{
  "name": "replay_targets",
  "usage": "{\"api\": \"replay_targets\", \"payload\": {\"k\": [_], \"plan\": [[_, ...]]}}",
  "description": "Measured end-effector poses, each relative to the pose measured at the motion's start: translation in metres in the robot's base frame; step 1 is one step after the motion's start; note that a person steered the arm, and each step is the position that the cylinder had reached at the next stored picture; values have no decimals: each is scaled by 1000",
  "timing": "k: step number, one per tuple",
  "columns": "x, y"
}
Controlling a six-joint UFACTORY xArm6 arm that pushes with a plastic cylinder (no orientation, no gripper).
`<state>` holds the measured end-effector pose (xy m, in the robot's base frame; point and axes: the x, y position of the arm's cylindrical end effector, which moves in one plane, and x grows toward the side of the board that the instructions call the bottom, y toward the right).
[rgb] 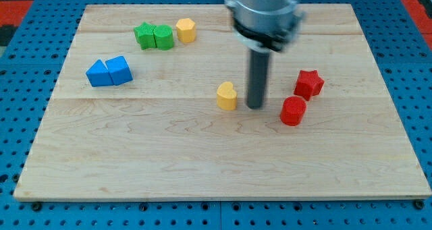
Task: Push the red circle to the bottom right of the red star
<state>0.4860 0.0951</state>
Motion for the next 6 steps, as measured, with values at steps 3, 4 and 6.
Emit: {"api": "replay_targets", "payload": {"k": [3, 4, 6], "plan": [[-6, 59], [-28, 58], [46, -71]]}}
